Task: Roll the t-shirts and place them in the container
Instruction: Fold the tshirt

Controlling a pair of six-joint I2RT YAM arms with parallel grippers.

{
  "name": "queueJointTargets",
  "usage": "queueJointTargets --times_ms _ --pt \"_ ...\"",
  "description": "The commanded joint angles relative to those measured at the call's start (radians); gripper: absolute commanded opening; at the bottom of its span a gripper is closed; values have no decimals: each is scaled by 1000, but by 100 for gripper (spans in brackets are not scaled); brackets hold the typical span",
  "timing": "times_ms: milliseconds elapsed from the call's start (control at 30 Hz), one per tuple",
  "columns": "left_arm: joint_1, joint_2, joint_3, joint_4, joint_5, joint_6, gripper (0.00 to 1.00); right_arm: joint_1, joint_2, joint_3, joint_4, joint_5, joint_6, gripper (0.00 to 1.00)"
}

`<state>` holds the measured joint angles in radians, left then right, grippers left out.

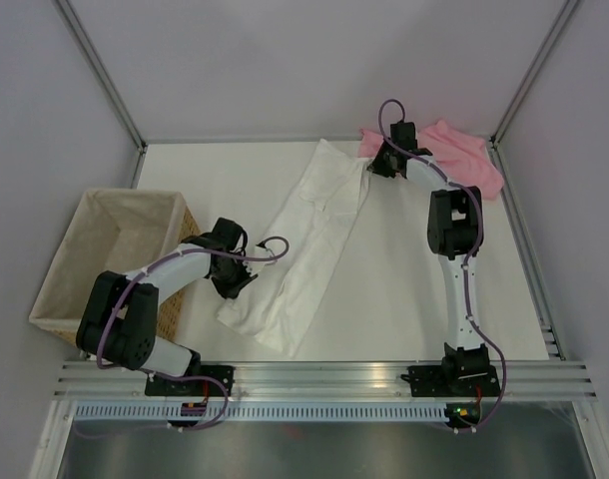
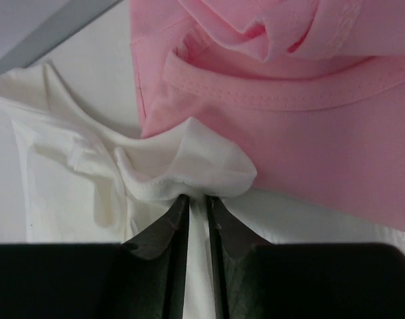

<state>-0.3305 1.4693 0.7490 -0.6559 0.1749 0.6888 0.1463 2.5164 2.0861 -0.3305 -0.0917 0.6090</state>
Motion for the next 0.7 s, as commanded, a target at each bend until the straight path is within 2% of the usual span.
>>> queueJointTargets --times_ms 0,267,500,667 --pt "-71 54 -111 32 44 -6 25 10 79 48 25 -22 78 22" --pt "-218 2 -131 24 93 -83 25 13 159 235 99 -14 155 20" --pt "-360 -10 -86 16 132 -155 25 32 196 311 156 -14 164 33" --pt "-452 -27 -76 15 94 -179 25 29 131 316 104 17 51 37"
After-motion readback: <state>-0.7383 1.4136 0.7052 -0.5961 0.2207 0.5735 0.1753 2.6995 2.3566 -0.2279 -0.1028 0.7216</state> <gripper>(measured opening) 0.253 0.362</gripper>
